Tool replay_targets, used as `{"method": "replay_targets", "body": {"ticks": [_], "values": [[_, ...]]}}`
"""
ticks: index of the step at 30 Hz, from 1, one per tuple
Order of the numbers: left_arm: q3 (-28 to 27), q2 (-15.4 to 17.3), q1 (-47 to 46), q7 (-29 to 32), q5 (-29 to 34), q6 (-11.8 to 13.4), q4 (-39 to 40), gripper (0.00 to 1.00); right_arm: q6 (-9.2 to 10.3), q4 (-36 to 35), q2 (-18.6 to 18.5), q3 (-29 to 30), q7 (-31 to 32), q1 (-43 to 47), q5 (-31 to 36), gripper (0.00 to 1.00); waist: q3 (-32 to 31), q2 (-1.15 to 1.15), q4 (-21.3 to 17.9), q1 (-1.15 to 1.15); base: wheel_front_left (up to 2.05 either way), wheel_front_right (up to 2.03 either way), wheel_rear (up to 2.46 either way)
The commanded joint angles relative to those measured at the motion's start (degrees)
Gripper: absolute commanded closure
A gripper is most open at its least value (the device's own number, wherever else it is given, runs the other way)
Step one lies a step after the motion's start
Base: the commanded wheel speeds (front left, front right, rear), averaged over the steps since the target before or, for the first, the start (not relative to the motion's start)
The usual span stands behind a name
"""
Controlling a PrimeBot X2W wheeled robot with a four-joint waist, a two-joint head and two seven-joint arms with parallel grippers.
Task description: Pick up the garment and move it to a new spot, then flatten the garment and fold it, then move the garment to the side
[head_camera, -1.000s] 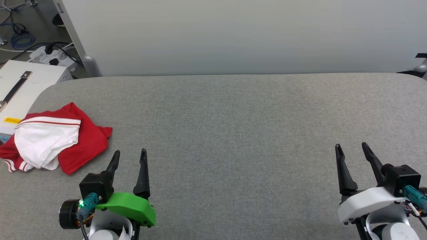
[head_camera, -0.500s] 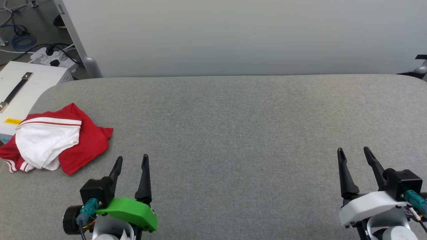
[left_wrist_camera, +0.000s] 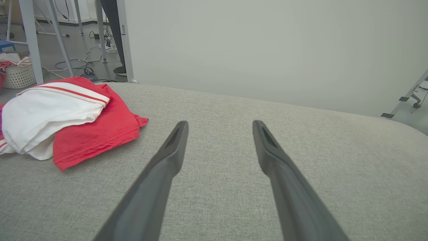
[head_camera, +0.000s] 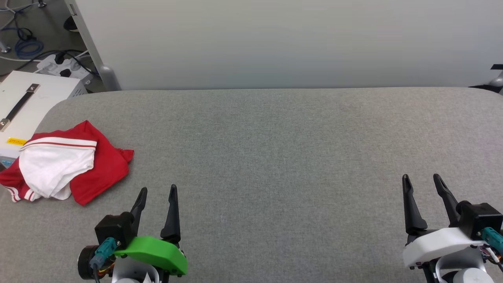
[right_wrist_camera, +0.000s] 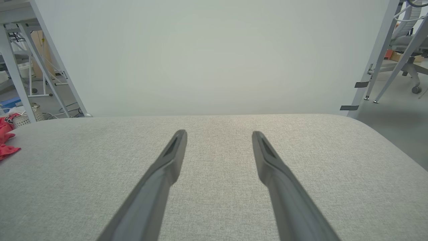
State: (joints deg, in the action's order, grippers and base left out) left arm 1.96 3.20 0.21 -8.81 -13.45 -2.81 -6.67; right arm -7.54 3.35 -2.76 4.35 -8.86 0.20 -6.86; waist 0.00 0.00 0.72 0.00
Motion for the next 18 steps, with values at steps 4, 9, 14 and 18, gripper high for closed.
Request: {"method": "replay_targets", "body": {"ticks": [4,9,14,18], "values": [[0.61,-0.21,0.77,-1.07,-1.53,-0.68,-0.56,0.00,0.04,0.47,-0.09,0.69,-1.08,0.89,-0.09,0.00,0.16,0.00,0.32,0.00,0.00,0.00,0.00],[0.88,-0.22,0.73,-1.67,-2.50,-0.82,-0.89,0.00,0.04,0.75,-0.09,0.80,-1.68,0.91,1.89,0.00,0.22,0.00,0.71,0.00,0.00,0.00,0.00],[1.01,-0.24,0.76,-2.49,-3.59,-1.13,-1.28,0.00,0.04,1.29,-0.10,0.99,-2.49,1.03,0.91,0.00,0.19,0.00,1.67,0.00,0.00,0.00,0.00],[0.98,-0.25,0.70,-2.99,-3.86,-1.33,-1.45,0.00,0.04,1.46,-0.10,0.44,-2.98,1.15,0.64,0.00,0.27,0.00,2.78,0.00,0.00,0.00,0.00]]}}
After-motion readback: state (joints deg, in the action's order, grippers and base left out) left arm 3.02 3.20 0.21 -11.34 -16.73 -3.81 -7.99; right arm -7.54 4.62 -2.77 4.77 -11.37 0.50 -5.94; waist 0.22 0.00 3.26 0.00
